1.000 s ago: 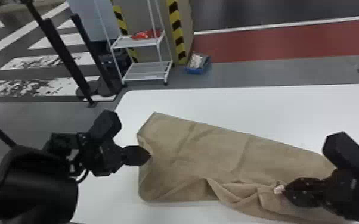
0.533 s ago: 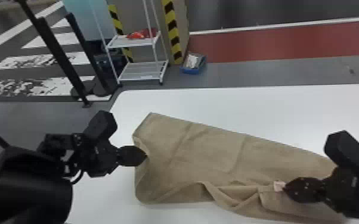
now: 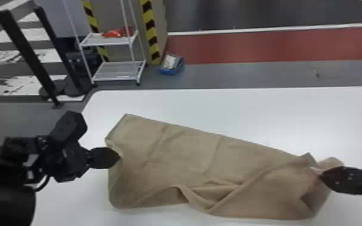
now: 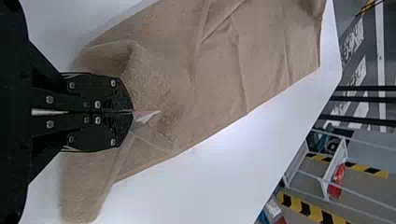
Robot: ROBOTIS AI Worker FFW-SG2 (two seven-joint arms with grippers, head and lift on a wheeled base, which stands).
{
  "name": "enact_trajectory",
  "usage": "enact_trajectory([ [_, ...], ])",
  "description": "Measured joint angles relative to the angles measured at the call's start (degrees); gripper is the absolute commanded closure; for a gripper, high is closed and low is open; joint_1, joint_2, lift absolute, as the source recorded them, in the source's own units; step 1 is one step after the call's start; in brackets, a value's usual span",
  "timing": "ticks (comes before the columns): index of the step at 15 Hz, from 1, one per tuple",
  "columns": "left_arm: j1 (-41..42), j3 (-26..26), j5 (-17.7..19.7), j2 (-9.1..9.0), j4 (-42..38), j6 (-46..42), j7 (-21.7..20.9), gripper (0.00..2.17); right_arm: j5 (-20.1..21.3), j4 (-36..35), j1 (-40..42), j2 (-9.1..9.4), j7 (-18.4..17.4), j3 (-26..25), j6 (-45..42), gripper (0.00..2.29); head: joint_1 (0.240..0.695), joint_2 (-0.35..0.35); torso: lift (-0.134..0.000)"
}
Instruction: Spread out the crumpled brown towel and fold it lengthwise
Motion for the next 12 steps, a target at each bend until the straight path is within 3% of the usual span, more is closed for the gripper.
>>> enact_trajectory([
  [2,-0.2,-1.3,-0.1,-0.19,0.2,0.1,0.7,1.37,-2.8,-2.1,5.2,-2.05,0.0,-6.7,-1.3,1.42,0.695,-0.004,-0.124],
  [4,-0.9,-3.6,-0.6,-0.61,0.6,0.1,1.0,1.37,-4.2,-2.8,9.9,-2.87,0.0,-12.2,-3.8,1.33,0.695,-0.067,-0.124],
  [6,-1.5,-5.6,-1.1,-1.17,0.8,0.2,1.0,1.37,-4.4,-2.9,13.2,-2.97,0.0,-15.3,-5.2,0.15,0.695,-0.143,-0.124],
  [7,-1.6,-6.3,-1.2,-1.36,0.9,0.2,1.0,1.37,-4.0,-2.8,14.2,-2.97,0.0,-16.1,-5.3,0.05,0.695,-0.164,-0.124],
  [12,-1.6,-6.8,-1.5,-1.61,1.0,0.2,0.8,1.37,-5.3,-3.8,13.9,-2.66,0.0,-16.6,-4.0,0.14,0.695,-0.172,-0.124],
])
